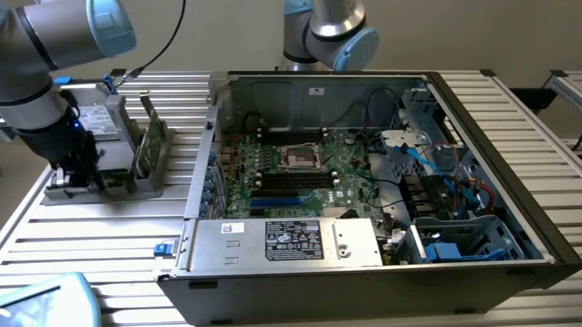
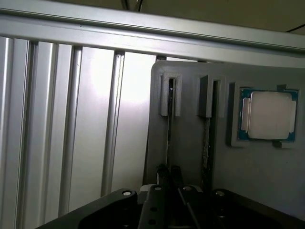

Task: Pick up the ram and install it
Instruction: 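Pick up the ram and move it above insertion slot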

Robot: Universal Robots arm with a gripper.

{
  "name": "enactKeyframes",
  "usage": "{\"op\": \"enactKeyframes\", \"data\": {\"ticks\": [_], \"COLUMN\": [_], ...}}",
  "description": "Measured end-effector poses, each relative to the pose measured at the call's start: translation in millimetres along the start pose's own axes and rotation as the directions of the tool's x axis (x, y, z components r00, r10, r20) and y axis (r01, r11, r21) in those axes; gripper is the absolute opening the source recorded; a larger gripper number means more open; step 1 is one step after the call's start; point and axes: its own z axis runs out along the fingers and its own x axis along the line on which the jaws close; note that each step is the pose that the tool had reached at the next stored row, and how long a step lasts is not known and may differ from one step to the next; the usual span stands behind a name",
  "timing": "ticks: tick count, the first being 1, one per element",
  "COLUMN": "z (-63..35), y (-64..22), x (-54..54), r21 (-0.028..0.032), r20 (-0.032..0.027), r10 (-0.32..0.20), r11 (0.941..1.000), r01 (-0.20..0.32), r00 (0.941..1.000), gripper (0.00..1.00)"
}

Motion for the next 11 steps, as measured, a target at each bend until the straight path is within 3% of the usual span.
{"op": "enactKeyframes", "data": {"ticks": [11], "z": [-4.0], "y": [-0.1], "x": [-0.1], "r21": [-0.0007], "r20": [0.0002], "r10": [0.0], "r11": [1.0], "r01": [0.0], "r00": [1.0], "gripper": [0.14]}}
